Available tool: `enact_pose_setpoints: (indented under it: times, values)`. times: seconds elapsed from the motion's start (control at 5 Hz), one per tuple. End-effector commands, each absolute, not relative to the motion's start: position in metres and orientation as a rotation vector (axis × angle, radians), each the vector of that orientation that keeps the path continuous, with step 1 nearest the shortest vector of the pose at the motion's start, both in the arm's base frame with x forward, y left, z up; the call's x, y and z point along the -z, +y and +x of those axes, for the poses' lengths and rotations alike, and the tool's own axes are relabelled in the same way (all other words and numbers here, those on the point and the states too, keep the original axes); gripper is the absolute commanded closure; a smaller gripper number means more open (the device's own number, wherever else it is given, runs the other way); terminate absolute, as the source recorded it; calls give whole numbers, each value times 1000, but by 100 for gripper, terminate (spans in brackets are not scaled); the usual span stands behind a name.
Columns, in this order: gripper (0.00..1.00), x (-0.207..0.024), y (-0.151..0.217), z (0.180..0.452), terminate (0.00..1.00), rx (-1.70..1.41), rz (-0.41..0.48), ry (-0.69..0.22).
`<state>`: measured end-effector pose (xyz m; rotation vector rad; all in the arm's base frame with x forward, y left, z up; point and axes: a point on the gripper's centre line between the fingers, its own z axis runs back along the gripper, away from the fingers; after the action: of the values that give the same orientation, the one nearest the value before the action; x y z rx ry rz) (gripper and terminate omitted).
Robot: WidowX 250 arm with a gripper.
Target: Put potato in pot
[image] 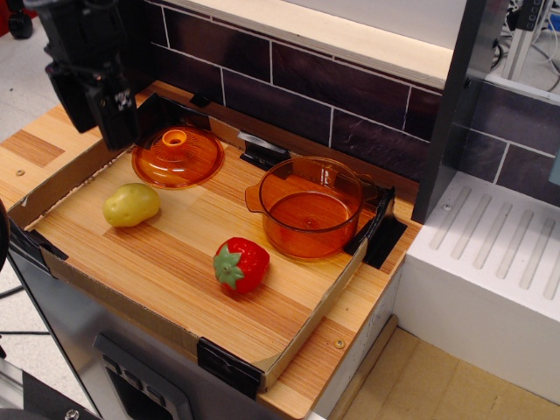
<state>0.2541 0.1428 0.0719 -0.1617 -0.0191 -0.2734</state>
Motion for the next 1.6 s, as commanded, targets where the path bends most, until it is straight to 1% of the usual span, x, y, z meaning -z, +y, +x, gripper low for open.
enact_pose_setpoints:
  times: [0.0,0.2,0.6,0.8,1.0,1.2,1.4]
  values:
    - [0,-57,145,249,0,325,-84,-42]
    - [0,-42,146,252,0,319,-68,-34]
    - [0,-24,139,256,0,308,-71,-14]
    - [100,-20,136,251,0,318,-63,-19]
    - [100,-19,134,250,0,311,-77,4]
    - [100,-23,132,250,0,298,-99,20]
    - [100,-53,133,256,0,256,-107,-19]
